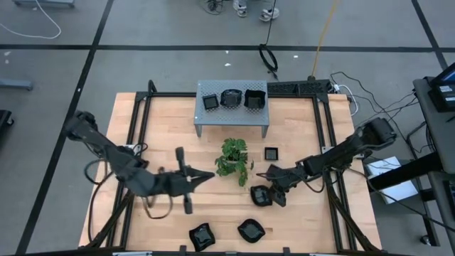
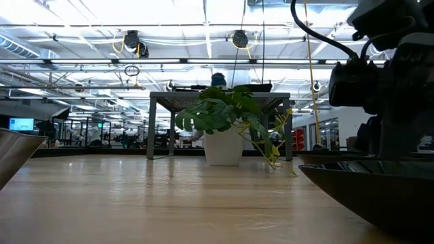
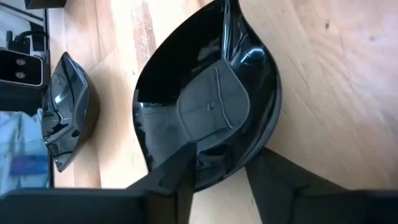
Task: Pick & Place Mini shaped plates
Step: Stack the black leaf shaped plate on top of the other black leaf shaped plate on the shelf
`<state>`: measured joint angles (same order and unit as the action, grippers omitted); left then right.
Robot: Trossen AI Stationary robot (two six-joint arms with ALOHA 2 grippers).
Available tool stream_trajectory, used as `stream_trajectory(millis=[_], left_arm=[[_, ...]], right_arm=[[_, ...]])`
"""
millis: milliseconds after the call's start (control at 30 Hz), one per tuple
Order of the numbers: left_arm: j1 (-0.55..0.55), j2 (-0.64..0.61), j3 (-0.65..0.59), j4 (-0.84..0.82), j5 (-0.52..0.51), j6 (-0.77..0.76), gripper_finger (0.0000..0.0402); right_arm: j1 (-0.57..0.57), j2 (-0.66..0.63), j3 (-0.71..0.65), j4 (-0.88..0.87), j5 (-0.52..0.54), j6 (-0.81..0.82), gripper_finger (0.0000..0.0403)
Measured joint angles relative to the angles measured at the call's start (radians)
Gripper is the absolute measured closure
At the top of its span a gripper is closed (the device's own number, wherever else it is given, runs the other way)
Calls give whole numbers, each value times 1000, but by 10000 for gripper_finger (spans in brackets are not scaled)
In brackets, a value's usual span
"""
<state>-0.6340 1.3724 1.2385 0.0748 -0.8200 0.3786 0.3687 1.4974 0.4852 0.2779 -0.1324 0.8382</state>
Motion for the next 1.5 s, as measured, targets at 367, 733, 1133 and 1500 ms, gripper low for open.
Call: stream_trajectory(millis=[367,733,1133,1500], left_arm=[[-55,-69,1,26,3,5,364],[-54,-69,1,4,3,-46,355],[-54,-69,1,-103,3,-135,355],[-56,-69,1,-268,17,-252,355]], right_arm=[[-3,4,-2,65,3,-39,397],[-43,51,98,126,56,-122,401],[-162,341,368,126,-30,-241,401],[-185,389,413,134,-30,-256,346]])
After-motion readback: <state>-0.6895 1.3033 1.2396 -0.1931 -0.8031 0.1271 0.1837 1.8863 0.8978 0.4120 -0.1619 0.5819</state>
